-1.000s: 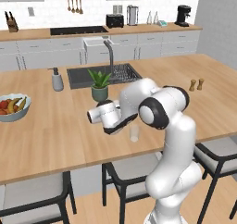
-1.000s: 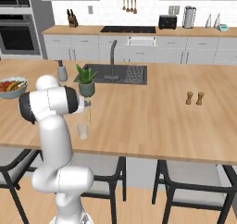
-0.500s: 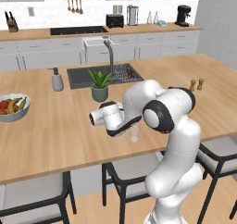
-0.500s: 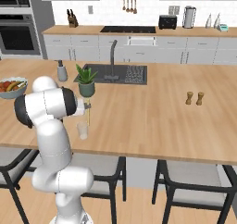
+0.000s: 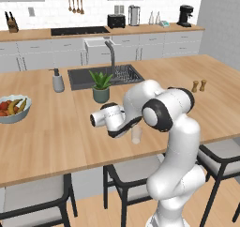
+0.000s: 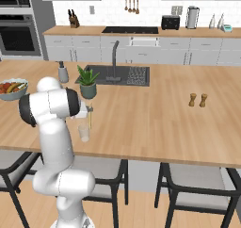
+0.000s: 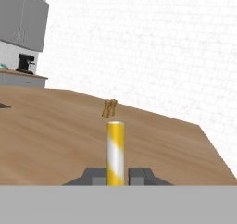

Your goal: Take a straw from the drawer in front and place it inside the glass cup on the dining counter.

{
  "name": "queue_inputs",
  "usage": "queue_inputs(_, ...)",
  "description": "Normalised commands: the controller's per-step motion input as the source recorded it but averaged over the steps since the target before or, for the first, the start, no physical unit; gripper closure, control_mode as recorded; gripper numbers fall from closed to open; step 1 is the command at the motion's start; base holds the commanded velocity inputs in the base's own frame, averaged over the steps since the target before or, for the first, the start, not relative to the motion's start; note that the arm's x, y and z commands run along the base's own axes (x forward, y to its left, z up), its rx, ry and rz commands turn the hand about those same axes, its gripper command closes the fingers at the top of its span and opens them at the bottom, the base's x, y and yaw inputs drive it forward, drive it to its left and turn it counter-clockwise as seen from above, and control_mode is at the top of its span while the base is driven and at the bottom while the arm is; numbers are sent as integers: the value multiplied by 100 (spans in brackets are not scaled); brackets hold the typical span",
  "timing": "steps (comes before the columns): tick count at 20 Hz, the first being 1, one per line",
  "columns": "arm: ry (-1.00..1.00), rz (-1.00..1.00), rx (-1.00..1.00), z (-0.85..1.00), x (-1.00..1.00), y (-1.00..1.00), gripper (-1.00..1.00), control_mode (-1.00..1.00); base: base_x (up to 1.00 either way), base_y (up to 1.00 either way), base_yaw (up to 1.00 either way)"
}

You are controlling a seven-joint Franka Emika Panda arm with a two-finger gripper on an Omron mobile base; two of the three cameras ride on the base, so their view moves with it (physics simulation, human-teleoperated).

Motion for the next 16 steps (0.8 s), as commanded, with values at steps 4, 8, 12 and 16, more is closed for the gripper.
queue_inputs(4, -10, 0, 2, -14, 33, 19, 100, -100, 0, 0, 0)
queue_inputs(8, -9, 0, 0, -31, 21, 6, 100, -100, 0, 0, 0)
queue_inputs(12, -8, 0, 0, -58, 0, 0, 100, -100, 0, 0, 0)
queue_inputs(16, -8, 0, 0, -63, 0, 0, 100, -100, 0, 0, 0)
